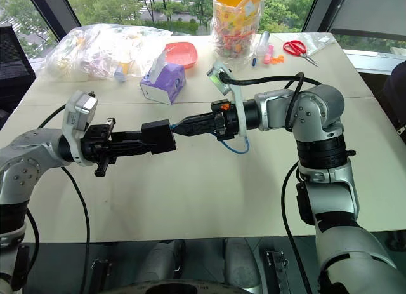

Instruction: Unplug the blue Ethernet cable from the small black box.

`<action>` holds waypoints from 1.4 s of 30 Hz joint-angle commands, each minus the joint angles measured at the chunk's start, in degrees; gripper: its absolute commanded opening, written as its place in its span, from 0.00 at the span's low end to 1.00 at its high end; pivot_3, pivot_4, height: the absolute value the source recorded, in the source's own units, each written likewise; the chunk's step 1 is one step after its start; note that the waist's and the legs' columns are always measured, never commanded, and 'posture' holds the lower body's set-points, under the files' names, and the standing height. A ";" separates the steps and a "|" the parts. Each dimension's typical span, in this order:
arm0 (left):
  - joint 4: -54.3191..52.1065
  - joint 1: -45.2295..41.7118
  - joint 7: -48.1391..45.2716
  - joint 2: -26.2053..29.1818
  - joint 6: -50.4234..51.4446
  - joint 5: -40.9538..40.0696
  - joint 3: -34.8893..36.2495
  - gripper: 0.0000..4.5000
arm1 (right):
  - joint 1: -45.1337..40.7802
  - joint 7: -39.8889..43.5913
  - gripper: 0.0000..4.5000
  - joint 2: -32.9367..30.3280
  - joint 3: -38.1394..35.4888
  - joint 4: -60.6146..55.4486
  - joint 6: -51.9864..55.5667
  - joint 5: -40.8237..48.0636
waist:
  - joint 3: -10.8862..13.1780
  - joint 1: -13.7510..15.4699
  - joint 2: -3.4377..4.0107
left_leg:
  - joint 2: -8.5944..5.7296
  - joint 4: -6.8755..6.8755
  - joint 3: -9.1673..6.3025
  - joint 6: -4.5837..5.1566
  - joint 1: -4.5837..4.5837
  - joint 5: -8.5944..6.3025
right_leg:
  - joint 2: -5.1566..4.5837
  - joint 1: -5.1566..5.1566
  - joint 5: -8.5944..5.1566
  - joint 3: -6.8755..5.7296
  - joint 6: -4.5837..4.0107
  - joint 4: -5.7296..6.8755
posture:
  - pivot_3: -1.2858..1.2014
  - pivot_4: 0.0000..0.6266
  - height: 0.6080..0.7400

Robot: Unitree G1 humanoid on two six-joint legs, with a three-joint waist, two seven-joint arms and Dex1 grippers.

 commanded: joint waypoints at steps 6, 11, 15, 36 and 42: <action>-1.13 -1.60 2.28 0.29 2.01 -3.25 2.89 0.10 | 0.79 0.37 0.00 -0.85 0.83 -2.52 -2.57 -0.96 | 0.00 0.00 0.00 | 0.00 0.00 0.00 0.00 0.00 0.00 | 0.00 0.00 0.00 0.00 0.00 0.00 | 0.52 0.24 1.00; -2.50 0.12 2.39 1.16 2.89 -4.46 4.26 0.10 | 1.82 3.54 0.00 -5.00 2.16 2.53 -9.28 -6.06 | 0.00 -0.02 0.00 | 0.00 0.00 0.01 0.00 0.00 0.00 | 0.00 0.00 0.00 0.00 0.00 0.00 | 0.52 0.24 1.00; -3.33 1.66 2.89 1.88 3.03 -5.27 5.13 0.10 | 1.12 6.04 0.00 -8.27 2.77 8.09 -13.62 -8.85 | 0.00 0.00 -0.01 | 0.00 0.00 0.01 0.00 0.00 0.00 | 0.00 0.00 0.00 0.00 0.00 0.00 | 0.52 0.24 1.00; 7.01 7.92 15.30 -13.07 -36.39 30.81 -5.06 0.10 | 7.59 -32.89 0.20 5.90 1.71 29.50 -52.58 -44.58 | -0.01 0.75 -0.01 | -0.06 0.01 0.12 -0.08 -0.13 0.04 | -0.08 -0.16 0.02 0.08 -0.01 -0.03 | 0.52 0.24 1.00; 14.64 7.89 17.95 -17.20 -46.20 37.17 -7.01 0.10 | 7.39 -37.79 0.86 4.96 -2.87 32.31 -54.41 -46.12 | -0.01 0.35 -0.01 | -0.05 0.00 0.14 -0.04 -0.15 0.03 | -0.06 -0.21 0.03 0.09 -0.01 0.03 | 0.52 0.24 1.00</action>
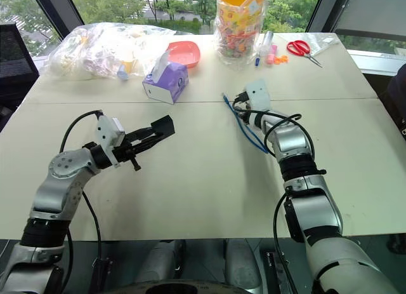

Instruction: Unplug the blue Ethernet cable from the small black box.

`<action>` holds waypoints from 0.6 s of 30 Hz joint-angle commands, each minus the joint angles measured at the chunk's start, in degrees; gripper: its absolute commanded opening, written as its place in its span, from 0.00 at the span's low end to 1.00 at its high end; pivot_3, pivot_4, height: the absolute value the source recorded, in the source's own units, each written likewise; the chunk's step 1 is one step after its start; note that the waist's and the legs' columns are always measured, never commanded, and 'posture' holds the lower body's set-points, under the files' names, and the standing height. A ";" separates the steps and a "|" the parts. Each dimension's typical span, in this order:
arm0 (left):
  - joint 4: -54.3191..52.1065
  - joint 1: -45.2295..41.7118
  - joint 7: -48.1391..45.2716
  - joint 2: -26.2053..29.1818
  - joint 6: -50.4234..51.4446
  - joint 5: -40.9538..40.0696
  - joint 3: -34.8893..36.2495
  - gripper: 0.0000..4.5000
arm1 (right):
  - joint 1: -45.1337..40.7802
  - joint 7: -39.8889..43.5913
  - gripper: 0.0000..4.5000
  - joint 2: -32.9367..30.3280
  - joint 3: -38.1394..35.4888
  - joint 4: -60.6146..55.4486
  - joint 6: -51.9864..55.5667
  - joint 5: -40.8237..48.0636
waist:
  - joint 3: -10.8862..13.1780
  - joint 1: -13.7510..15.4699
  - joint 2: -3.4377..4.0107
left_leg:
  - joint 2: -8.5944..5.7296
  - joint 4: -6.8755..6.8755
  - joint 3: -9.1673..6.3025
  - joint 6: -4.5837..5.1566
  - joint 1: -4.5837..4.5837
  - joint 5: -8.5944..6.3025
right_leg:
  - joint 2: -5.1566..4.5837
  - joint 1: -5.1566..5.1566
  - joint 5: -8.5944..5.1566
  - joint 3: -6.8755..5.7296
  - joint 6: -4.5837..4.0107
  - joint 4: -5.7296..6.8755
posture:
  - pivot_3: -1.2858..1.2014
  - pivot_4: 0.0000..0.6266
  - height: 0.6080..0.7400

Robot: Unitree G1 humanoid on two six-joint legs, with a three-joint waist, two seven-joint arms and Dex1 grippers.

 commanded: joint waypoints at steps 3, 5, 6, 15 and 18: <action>5.23 0.09 2.42 -3.08 -8.48 4.59 -1.41 0.10 | -0.67 -4.35 0.96 -2.23 -6.43 -0.08 -2.23 -0.30 | 0.00 -0.18 0.00 | 0.00 0.00 0.00 0.01 0.00 0.00 | 0.00 0.01 0.00 0.00 0.00 0.01 | 0.52 0.24 1.00; 8.06 0.19 3.43 -4.72 -10.60 5.73 -1.88 0.10 | -0.34 -4.95 0.96 -3.01 -8.95 -2.20 -1.92 0.85 | 0.00 -0.18 0.00 | 0.00 0.00 0.01 0.02 0.00 0.01 | 0.00 0.01 0.00 0.00 0.00 0.02 | 0.52 0.24 1.00; 9.00 0.14 3.75 -5.21 -11.39 6.10 -1.98 0.10 | -0.20 -4.97 0.96 -3.17 -9.62 -3.04 -1.84 1.05 | 0.00 -0.21 0.01 | 0.00 0.01 0.01 0.02 0.00 0.01 | 0.00 0.01 0.00 0.00 0.00 0.02 | 0.52 0.24 1.00; 15.94 0.37 7.64 -9.07 -12.63 6.62 -1.69 0.10 | 3.98 -3.53 0.96 -2.56 -12.17 -19.70 7.91 4.70 | -0.02 -0.36 0.02 | 0.01 0.02 0.01 0.06 0.04 0.03 | 0.00 0.02 0.01 0.01 0.01 0.11 | 0.52 0.24 1.00; 16.57 1.02 7.75 -9.50 -10.84 5.56 -1.26 0.10 | 5.18 -3.48 0.96 -1.92 -11.64 -24.26 10.86 5.29 | -0.03 -0.34 0.02 | 0.01 0.04 0.00 0.09 0.06 0.05 | 0.00 0.07 0.01 0.01 0.02 0.11 | 0.52 0.24 1.00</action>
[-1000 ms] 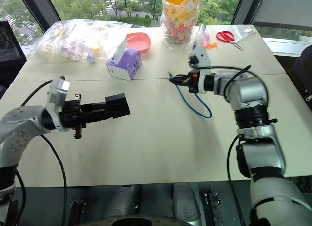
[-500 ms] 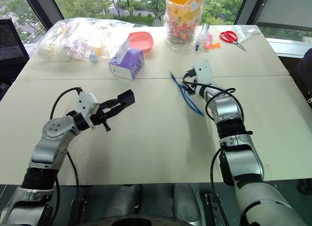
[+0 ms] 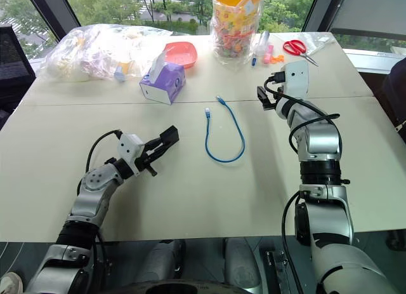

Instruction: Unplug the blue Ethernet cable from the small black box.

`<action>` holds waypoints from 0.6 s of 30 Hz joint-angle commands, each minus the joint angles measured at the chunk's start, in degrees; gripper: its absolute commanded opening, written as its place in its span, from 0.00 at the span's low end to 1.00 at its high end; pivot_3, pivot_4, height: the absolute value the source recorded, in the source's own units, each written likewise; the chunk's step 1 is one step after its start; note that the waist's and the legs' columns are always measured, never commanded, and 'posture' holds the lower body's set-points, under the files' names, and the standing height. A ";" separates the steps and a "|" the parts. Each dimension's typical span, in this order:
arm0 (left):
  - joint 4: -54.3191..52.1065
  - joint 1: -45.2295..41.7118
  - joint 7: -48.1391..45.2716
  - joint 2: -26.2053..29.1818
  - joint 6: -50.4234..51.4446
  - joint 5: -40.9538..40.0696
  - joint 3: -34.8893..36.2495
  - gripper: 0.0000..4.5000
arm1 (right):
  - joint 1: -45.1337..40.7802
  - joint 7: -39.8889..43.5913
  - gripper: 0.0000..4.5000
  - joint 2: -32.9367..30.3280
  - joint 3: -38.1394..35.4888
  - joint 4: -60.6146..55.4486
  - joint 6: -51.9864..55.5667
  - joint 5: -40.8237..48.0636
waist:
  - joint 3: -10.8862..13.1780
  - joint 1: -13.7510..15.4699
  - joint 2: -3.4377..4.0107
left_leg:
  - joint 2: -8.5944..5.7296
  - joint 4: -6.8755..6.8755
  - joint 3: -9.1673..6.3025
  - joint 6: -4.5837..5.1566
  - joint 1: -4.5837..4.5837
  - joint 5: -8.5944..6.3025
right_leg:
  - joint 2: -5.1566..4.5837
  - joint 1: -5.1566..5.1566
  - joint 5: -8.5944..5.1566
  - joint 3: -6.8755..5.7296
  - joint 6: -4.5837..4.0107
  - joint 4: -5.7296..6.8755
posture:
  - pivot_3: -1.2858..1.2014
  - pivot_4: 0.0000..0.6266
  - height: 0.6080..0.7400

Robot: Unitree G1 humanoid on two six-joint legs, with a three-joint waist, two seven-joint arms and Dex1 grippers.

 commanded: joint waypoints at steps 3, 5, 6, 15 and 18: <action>0.13 1.66 0.05 -0.11 2.55 -2.11 1.46 0.41 | 0.56 0.14 0.97 0.88 -0.06 -8.81 4.40 1.55 | 0.00 -0.08 0.01 | 0.00 0.00 0.00 0.01 0.04 0.01 | 0.00 0.03 0.00 0.00 0.00 0.01 | 0.52 0.24 1.00; -0.10 2.02 0.01 0.08 2.95 -2.25 1.52 0.60 | 0.57 0.22 0.97 1.02 -0.07 -9.49 5.11 1.55 | -0.02 -0.08 0.03 | 0.00 -0.01 0.00 0.01 0.07 0.01 | 0.00 0.05 0.00 0.00 0.00 0.02 | 0.52 0.24 1.00; -0.21 2.21 -0.04 0.18 3.28 -2.51 1.65 0.71 | 0.61 0.31 0.97 1.06 -0.02 -9.73 5.36 1.50 | -0.02 -0.08 0.03 | 0.00 -0.01 0.00 0.01 0.13 0.01 | 0.01 0.09 0.00 0.00 0.00 0.01 | 0.52 0.24 1.00; -14.92 7.76 -3.93 7.09 16.45 -11.88 6.30 1.00 | 8.95 13.70 0.97 -4.92 -1.03 -18.01 11.56 9.16 | -0.01 -0.04 0.03 | 0.03 -0.06 -0.02 0.02 0.26 0.00 | 0.02 0.23 0.00 0.00 0.00 -0.04 | 0.52 0.24 1.00; -19.97 9.15 -5.21 10.26 21.75 -15.47 7.96 1.00 | 12.60 20.00 0.97 -8.55 -0.95 -21.64 14.02 13.53 | 0.00 0.15 0.03 | 0.02 -0.05 -0.04 0.04 0.22 -0.01 | 0.02 0.25 -0.01 -0.01 0.01 -0.07 | 0.52 0.24 1.00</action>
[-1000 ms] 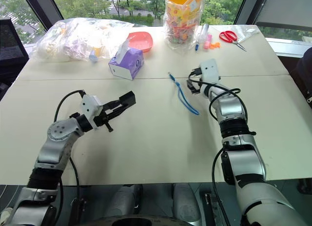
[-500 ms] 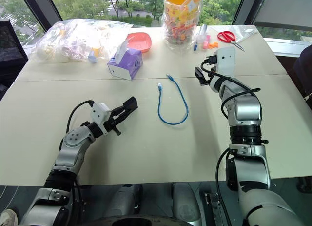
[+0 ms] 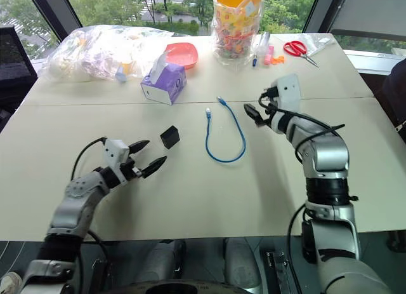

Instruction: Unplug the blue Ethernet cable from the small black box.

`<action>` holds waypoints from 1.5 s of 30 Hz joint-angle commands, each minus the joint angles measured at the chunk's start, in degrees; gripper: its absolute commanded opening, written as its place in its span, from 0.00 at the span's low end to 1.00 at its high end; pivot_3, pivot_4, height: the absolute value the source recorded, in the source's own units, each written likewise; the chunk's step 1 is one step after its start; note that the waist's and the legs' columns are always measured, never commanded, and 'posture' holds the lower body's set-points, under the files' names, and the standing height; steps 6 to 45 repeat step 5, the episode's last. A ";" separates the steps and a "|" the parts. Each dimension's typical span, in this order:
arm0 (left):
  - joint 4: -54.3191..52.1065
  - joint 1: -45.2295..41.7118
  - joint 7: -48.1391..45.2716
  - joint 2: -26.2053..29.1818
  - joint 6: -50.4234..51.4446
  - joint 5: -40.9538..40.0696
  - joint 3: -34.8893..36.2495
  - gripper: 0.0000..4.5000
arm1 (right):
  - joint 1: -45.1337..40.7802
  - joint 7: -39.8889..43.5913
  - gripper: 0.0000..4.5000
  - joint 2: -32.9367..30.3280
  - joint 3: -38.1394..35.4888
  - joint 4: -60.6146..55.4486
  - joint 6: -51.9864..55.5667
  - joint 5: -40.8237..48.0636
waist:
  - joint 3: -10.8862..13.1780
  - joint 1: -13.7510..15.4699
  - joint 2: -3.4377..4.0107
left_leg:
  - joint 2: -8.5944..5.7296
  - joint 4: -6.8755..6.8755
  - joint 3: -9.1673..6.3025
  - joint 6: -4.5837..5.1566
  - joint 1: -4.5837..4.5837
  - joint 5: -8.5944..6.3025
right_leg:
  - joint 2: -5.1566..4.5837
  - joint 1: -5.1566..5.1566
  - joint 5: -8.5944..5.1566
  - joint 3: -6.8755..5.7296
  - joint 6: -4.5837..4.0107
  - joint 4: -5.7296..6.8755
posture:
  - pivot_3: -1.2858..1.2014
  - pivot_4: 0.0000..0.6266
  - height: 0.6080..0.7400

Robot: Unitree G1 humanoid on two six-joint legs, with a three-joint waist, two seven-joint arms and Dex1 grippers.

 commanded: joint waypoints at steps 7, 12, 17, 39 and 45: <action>-15.76 1.73 -4.30 11.14 16.80 -12.95 7.85 1.00 | 9.74 19.95 0.97 -13.53 -1.66 -13.18 7.07 13.87 | 0.02 0.16 -0.01 | 0.02 0.01 -0.06 0.02 0.07 -0.01 | 0.00 0.16 -0.01 -0.08 0.01 -0.07 | 0.52 0.24 1.00; -15.76 1.73 -4.30 11.14 16.80 -12.95 7.85 1.00 | 9.74 19.95 0.97 -13.53 -1.66 -13.18 7.07 13.87 | 0.02 0.16 -0.01 | 0.02 0.01 -0.06 0.02 0.07 -0.01 | 0.00 0.16 -0.01 -0.08 0.01 -0.07 | 0.52 0.24 1.00; -15.76 1.73 -4.30 11.14 16.80 -12.95 7.85 1.00 | 9.74 19.95 0.97 -13.53 -1.66 -13.18 7.07 13.87 | 0.02 0.16 -0.01 | 0.02 0.01 -0.06 0.02 0.07 -0.01 | 0.00 0.16 -0.01 -0.08 0.01 -0.07 | 0.52 0.24 1.00; -15.76 1.73 -4.30 11.14 16.80 -12.95 7.85 1.00 | 9.74 19.95 0.97 -13.53 -1.66 -13.18 7.07 13.87 | 0.02 0.16 -0.01 | 0.02 0.01 -0.06 0.02 0.07 -0.01 | 0.00 0.16 -0.01 -0.08 0.01 -0.07 | 0.52 0.24 1.00; -15.76 1.73 -4.30 11.14 16.80 -12.95 7.85 1.00 | 9.74 19.95 0.97 -13.53 -1.66 -13.18 7.07 13.87 | 0.02 0.16 -0.01 | 0.02 0.01 -0.06 0.02 0.07 -0.01 | 0.00 0.16 -0.01 -0.08 0.01 -0.07 | 0.52 0.24 1.00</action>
